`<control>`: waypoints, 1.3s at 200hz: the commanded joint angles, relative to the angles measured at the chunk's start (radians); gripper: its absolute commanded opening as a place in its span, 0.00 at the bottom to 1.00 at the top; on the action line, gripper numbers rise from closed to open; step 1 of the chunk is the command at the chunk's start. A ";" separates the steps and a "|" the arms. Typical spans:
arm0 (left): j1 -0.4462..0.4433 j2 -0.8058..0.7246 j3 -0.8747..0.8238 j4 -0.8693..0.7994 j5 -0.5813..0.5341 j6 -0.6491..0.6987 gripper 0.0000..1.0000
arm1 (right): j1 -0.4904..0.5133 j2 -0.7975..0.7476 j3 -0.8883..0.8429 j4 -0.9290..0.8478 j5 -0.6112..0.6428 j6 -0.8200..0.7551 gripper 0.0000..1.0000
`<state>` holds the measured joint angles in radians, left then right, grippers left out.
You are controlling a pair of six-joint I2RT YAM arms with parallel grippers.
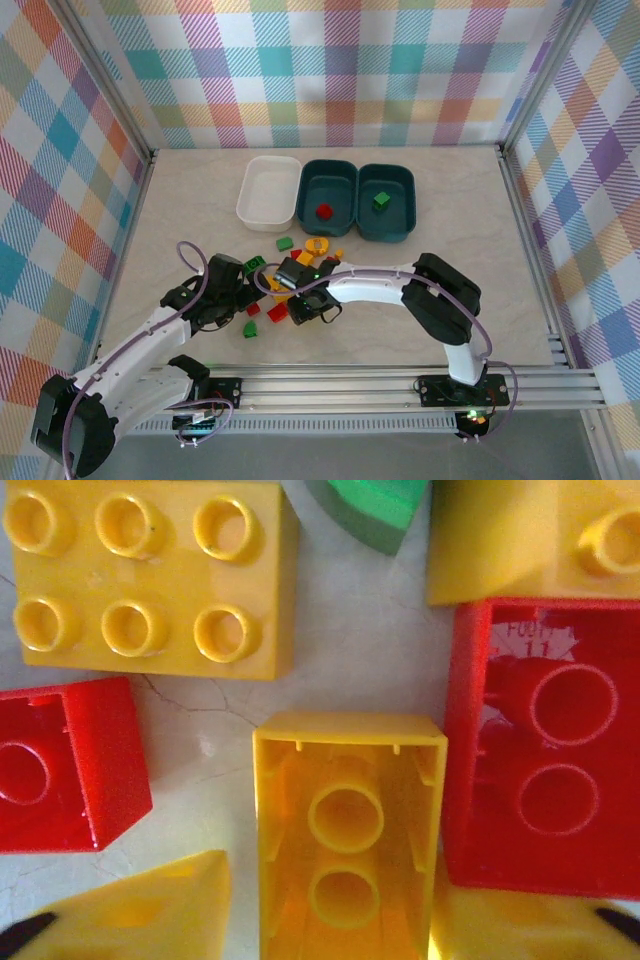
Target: Sort the legos into containers by color
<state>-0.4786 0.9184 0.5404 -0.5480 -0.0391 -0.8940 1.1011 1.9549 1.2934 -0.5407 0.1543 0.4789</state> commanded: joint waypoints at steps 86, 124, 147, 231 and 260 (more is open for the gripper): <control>0.014 -0.023 -0.042 0.022 -0.005 -0.037 1.00 | 0.034 -0.233 -0.121 0.055 0.010 -0.024 0.28; 0.014 -0.070 -0.091 0.045 0.013 -0.081 1.00 | 0.033 -0.301 -0.126 0.081 0.030 -0.055 0.27; 0.014 -0.119 -0.132 0.058 0.018 -0.111 1.00 | 0.031 -0.280 -0.084 0.063 0.067 -0.092 0.27; 0.014 -0.215 -0.196 0.025 0.028 -0.126 1.00 | -0.105 -0.239 0.043 0.107 0.018 -0.147 0.27; 0.014 -0.228 -0.211 0.023 0.028 -0.135 1.00 | -0.183 -0.148 0.138 0.135 -0.052 -0.144 0.27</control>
<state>-0.4740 0.7052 0.3481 -0.4992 -0.0166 -1.0100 0.9695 1.7290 1.3483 -0.4454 0.1715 0.3504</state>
